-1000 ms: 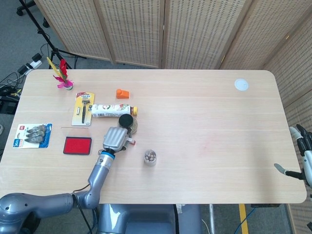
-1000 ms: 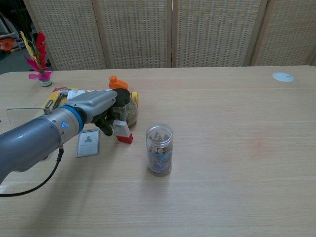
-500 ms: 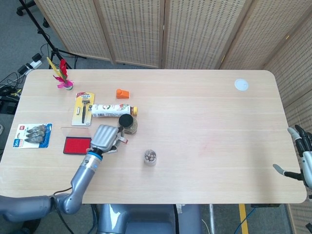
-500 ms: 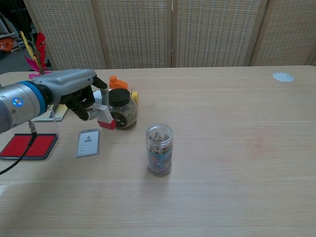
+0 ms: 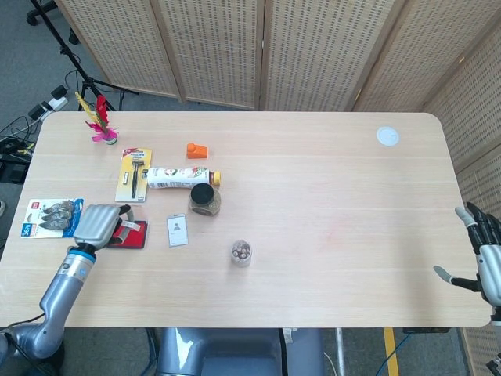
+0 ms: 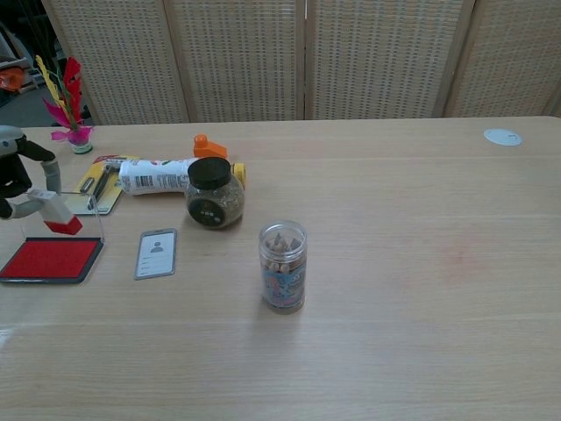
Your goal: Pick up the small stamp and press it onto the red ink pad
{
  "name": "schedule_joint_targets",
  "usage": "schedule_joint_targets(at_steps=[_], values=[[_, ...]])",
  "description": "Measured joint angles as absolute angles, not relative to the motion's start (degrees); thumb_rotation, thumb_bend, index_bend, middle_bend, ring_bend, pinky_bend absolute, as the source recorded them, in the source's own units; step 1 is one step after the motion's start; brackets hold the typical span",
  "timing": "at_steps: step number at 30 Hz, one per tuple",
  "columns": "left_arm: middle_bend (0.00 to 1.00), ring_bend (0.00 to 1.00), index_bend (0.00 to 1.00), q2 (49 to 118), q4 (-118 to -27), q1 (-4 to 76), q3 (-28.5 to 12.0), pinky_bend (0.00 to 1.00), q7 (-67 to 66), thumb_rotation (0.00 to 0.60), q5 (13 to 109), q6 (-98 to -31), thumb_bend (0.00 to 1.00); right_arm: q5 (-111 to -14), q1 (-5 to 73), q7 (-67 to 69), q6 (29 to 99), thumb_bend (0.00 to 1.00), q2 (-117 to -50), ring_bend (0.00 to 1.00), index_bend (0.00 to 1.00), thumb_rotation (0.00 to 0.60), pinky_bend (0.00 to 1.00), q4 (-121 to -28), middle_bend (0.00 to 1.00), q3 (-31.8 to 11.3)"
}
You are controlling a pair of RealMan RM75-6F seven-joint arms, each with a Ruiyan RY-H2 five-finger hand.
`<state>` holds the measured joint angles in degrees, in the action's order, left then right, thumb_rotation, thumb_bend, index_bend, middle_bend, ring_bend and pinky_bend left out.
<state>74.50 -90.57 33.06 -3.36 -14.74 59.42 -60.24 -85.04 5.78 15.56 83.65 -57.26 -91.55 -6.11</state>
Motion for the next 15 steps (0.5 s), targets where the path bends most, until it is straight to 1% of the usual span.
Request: schedule_joint_targets(at_steps=[7,12,15], values=[[0.98,1.0,0.58,74.25,-81.89,29.85,-2.33,0.99,-3.73,0.6,62.92,-58.53,0.43,-85.35,5.94,14.34,83.49,0.0,-57.61,0.0,0.01,0.6,0.0,-91.86,0.0,-5.85],[0.98,1.0,0.59,76.06,-74.84,28.9,-2.18,0.99,1.27,0.6,64.05,-55.08,0.43,-85.16,6.0,13.86,83.4,0.0,-57.82,0.0,0.01,0.6,0.0,-92.0,0.0,-5.84],[0.98,1.0,0.59,77.36,-72.71,28.67,-2.39,0.99,3.04,0.6,64.72,-53.84,0.43,-85.03,6.05,13.85,83.27,0.0,-57.84,0.0,0.01,0.6,0.0,-91.96,0.0,-5.85]])
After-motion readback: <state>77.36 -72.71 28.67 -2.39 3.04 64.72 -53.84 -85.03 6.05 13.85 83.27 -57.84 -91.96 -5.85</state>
